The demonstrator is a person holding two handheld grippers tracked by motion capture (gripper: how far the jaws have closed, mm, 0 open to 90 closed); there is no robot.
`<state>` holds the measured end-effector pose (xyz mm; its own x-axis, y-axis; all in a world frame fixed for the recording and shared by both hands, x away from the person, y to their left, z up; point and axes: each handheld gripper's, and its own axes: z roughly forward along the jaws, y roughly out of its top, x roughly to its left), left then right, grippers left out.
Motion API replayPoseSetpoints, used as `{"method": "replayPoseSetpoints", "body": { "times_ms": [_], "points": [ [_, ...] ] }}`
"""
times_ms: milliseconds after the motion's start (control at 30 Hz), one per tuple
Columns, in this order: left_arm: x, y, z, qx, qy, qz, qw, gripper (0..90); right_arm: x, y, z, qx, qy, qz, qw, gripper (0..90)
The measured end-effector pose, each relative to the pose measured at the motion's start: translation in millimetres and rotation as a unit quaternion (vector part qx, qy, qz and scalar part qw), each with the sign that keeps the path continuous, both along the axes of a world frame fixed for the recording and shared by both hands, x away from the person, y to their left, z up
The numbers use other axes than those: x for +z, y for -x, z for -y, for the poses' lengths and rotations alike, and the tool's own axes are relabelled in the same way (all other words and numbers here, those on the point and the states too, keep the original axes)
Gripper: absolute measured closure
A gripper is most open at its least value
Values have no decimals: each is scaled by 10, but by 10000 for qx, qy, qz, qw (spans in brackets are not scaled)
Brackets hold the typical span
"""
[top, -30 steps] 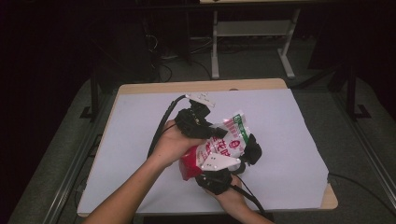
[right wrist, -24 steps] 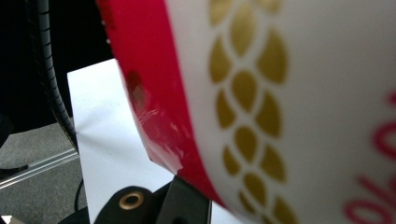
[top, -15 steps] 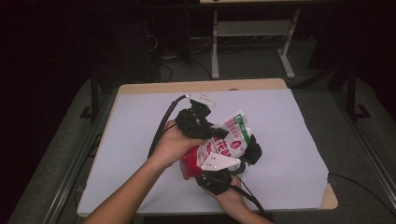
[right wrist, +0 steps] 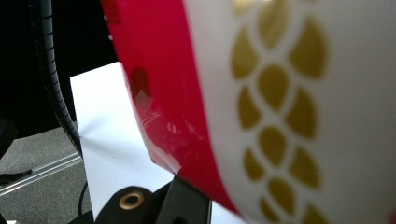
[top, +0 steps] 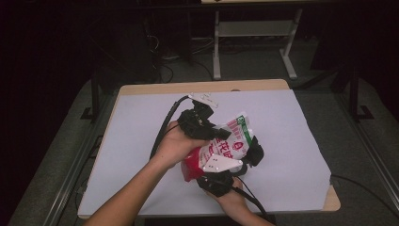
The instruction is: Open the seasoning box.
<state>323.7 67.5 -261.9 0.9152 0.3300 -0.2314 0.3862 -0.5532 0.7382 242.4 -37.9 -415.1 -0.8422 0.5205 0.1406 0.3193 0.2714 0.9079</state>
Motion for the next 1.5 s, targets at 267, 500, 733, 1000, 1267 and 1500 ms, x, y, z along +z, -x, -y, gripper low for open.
{"method": "replayPoseSetpoints", "body": {
  "times_ms": [267,500,733,1000,1267,1500],
  "points": [
    [-4,1,5,26,15,-7,10000,900,-1,-1,-2,12,-10,-1,10000,900],
    [-9,-1,8,38,2,-4,10000,900,-3,-5,0,21,-5,-12,10000,900],
    [-8,1,8,40,-2,-2,10000,900,-2,-3,-4,36,-10,-7,10000,900],
    [-10,-2,10,31,-17,-3,10000,900,-4,-4,-3,36,-12,-10,10000,900],
    [-12,-1,15,31,-22,-11,10000,900,-6,-1,-5,28,-23,-6,10000,900],
    [-20,-11,27,36,-56,-21,10000,900,-11,-3,-5,38,-54,-42,10000,900]
  ]
}}
